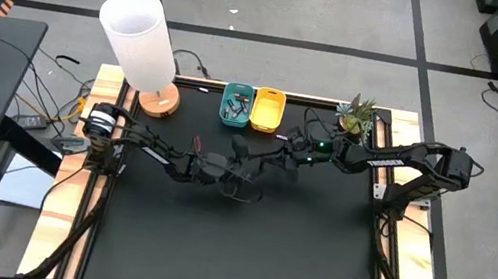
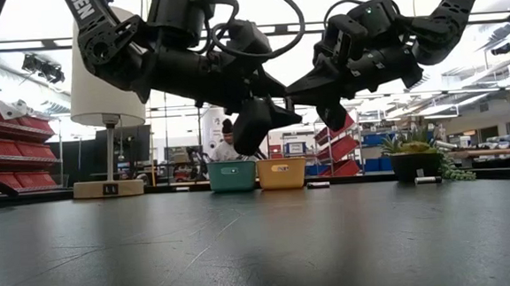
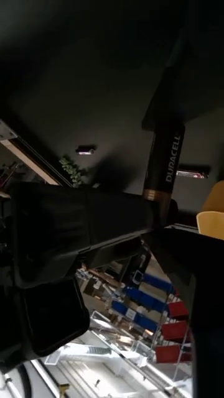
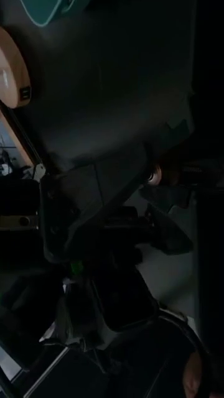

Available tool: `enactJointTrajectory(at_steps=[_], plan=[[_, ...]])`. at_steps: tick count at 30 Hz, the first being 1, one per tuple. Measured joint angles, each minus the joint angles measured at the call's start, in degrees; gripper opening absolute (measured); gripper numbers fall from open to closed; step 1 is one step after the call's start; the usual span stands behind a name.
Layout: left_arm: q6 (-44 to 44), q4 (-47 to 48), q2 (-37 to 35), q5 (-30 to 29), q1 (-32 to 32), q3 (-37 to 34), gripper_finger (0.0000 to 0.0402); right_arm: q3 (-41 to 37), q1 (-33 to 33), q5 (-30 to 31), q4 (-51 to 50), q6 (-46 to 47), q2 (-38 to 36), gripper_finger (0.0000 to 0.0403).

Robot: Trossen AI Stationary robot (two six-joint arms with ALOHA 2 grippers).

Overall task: Sort batteries
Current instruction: Put the gold black battery into the blue bin

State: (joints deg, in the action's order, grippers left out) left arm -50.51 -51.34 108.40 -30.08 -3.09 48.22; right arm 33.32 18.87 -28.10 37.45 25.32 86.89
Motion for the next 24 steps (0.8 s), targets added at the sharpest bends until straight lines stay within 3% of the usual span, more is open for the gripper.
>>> enactJointTrajectory(at_steps=[13, 18, 24], plan=[[-0.5, -0.3, 0.0, -1.3, 0.0, 0.0, 0.0251, 0.0, 0.2, -1.0, 0.3, 0.6, 0.0, 0.0044], [-0.2, -1.6, 0.1, -3.7, 0.1, 0.0, 0.0251, 0.0, 0.1, 3.2, 0.7, 2.8, 0.0, 0.0083], [-0.1, -3.0, 0.1, -9.5, 0.0, 0.0, 0.0251, 0.1, 0.9, 1.0, -0.2, 2.8, -1.6, 0.0141]])
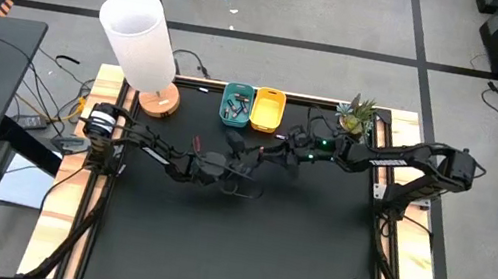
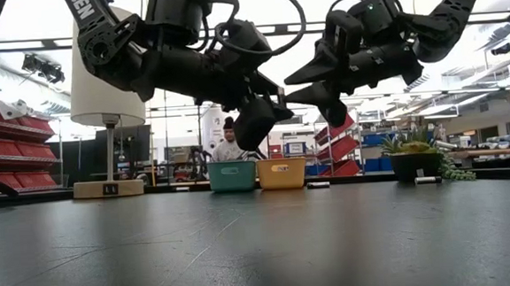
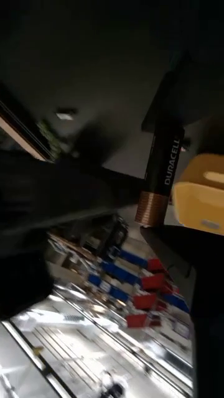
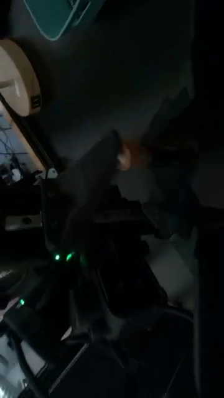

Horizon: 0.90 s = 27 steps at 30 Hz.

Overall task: Sort batteries
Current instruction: Put the gold black battery into the blue bin

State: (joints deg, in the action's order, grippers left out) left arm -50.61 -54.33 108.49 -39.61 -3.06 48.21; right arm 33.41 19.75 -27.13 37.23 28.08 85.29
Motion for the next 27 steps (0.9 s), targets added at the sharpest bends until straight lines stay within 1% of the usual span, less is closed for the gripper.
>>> enactJointTrajectory(at_steps=[3, 5, 9, 11, 17, 21, 22, 27], plan=[[0.0, 0.0, 0.0, -3.0, 0.3, 0.0, 0.0251, 0.0, 0.5, -2.3, -2.4, -0.3, -1.8, 0.0162], [0.7, 0.0, 0.0, -3.8, 1.0, 0.0, 0.0251, 0.0, 0.6, -2.1, -5.6, -1.3, -3.3, 0.0168], [3.8, 1.9, -0.1, -3.3, 4.3, 0.0, 0.0251, 0.0, 0.3, 0.7, -11.3, -3.2, -6.1, 0.0169], [6.0, 6.0, -1.0, -1.9, 7.3, 0.0, 0.0252, 0.0, -0.5, 1.8, -13.4, -3.9, -7.2, 0.0168], [21.3, 22.0, -7.8, 12.3, 18.1, 0.0, 0.0259, 0.0, -2.6, 2.5, -16.4, -4.7, -9.5, 0.0167], [25.5, 28.6, -10.6, 13.9, 23.2, 0.0, 0.026, 0.0, -3.6, 4.0, -17.0, -5.8, -10.0, 0.0166], [26.7, 29.7, -10.8, 15.3, 24.4, 0.0, 0.026, 0.0, -3.6, 4.5, -17.0, -5.9, -10.0, 0.0166], [36.1, 39.3, -10.3, 28.0, 31.3, 3.2, 0.026, 0.0, -3.2, 5.3, -16.8, -5.8, -10.0, 0.0166]])
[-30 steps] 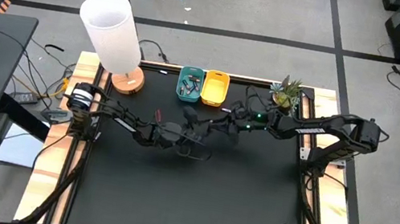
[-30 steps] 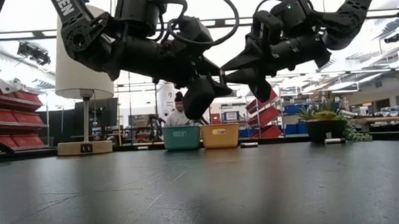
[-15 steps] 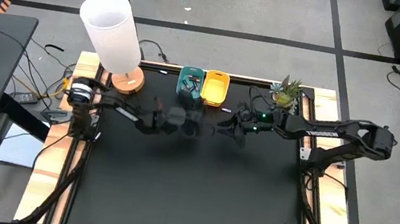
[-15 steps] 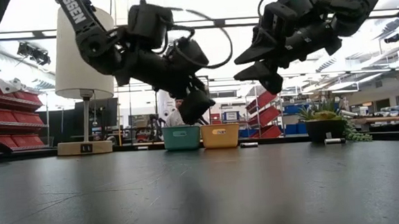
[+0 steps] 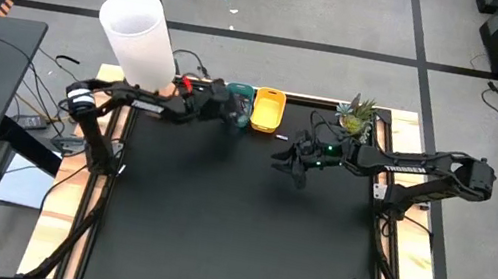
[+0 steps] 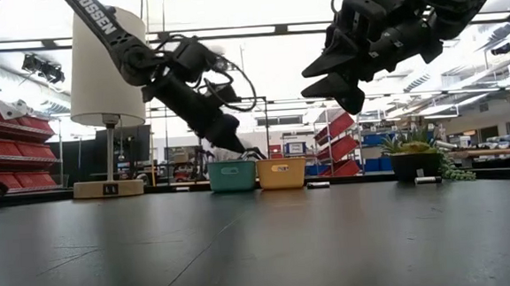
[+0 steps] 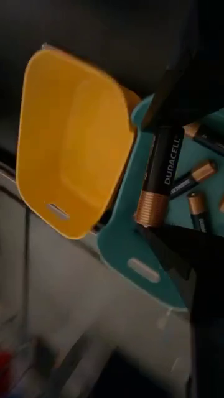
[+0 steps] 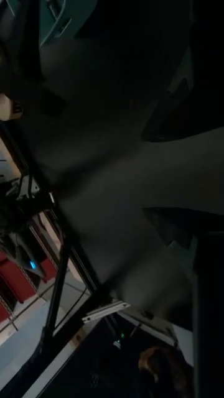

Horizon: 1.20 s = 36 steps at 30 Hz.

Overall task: Sort batteries
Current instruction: Put the gold black battery into the blue bin

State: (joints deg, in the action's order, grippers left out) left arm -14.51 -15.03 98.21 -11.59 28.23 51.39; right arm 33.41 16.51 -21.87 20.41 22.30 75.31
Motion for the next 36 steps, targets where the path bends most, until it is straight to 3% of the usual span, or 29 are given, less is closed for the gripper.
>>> enactJointTrajectory(at_steps=[2, 7, 17, 21, 24, 29, 32, 36], plan=[[3.2, 1.8, 0.1, 2.3, 1.9, 0.8, 0.0261, 0.0, 0.1, 0.0, 0.0, 0.3, 0.0, 0.0165], [8.3, 1.8, 0.1, 1.7, 4.1, 1.9, 0.0273, 0.0, -0.3, -0.1, -0.4, 0.6, 0.0, 0.0165], [7.5, 4.2, 0.1, 2.6, 4.0, 3.0, 0.0354, 0.0, 3.7, -0.3, -5.2, 1.9, 0.0, 0.0164], [7.3, 6.1, -1.9, 6.5, 2.9, 3.0, 0.0367, 0.0, 4.8, 0.3, -11.2, 1.8, 0.0, 0.0162], [5.4, 6.7, -5.3, 10.1, 0.9, 3.1, 0.0365, 1.4, 5.1, 4.2, -21.3, 1.6, 0.0, 0.016], [3.2, 10.2, -11.1, 10.2, -3.5, 3.1, 0.0358, 7.9, 4.4, 15.4, -45.8, 2.5, 0.0, 0.016], [3.7, 9.3, -13.7, 11.7, -7.3, 1.3, 0.0356, 11.6, 1.2, 15.4, -56.4, 4.6, 0.0, 0.016], [3.4, -1.5, -13.2, 18.6, -14.9, -4.7, 0.0356, 14.4, -5.5, 11.7, -67.8, 8.9, 0.0, 0.016]])
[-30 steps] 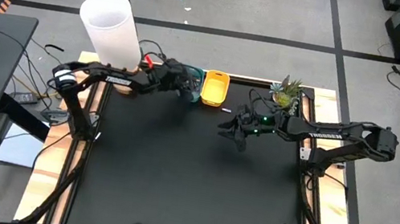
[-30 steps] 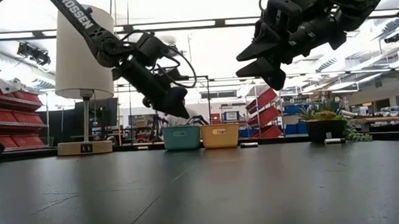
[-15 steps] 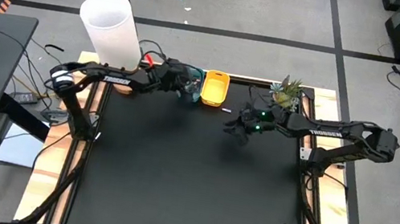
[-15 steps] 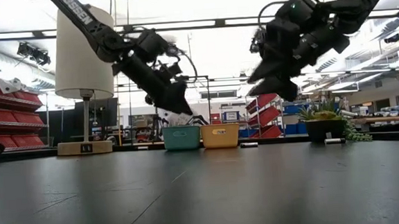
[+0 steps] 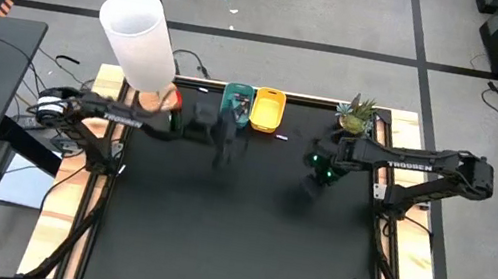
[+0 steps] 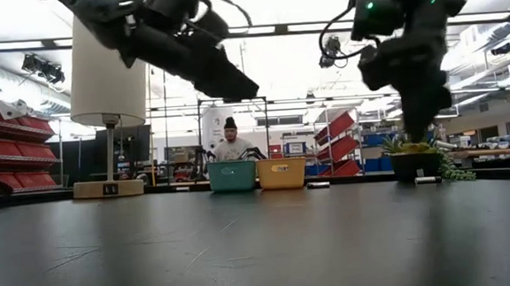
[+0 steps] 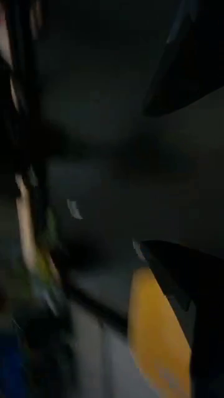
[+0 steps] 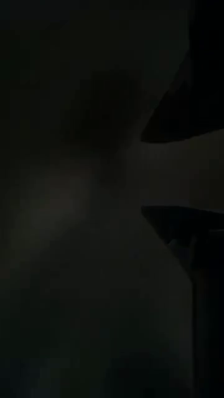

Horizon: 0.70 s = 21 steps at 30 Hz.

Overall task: Sort batteries
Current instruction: Put the gold black battery into the blue bin

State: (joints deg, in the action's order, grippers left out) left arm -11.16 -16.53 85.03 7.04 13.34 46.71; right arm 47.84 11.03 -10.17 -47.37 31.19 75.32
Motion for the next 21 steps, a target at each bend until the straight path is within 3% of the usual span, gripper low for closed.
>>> enactJointTrajectory(at_steps=[5, 9, 13, 21], plan=[[-2.3, -18.4, 1.4, 0.2, -7.8, -6.6, 0.0356, 0.2, -9.9, -7.5, -4.7, 14.4, 0.0, 0.016], [-6.5, -27.1, 3.1, 0.4, -10.6, -9.9, 0.0356, 0.2, -18.4, -9.7, -4.6, 30.4, 0.0, 0.0156], [-6.5, -31.1, 6.3, 0.3, -11.3, -10.1, 0.0356, 0.2, -26.0, -11.7, -4.5, 42.0, 0.2, 0.0148], [-6.5, -34.9, 12.3, 0.2, -11.3, -6.0, 0.0356, 0.2, -35.7, -11.1, -4.4, 54.8, 1.7, 0.0146]])
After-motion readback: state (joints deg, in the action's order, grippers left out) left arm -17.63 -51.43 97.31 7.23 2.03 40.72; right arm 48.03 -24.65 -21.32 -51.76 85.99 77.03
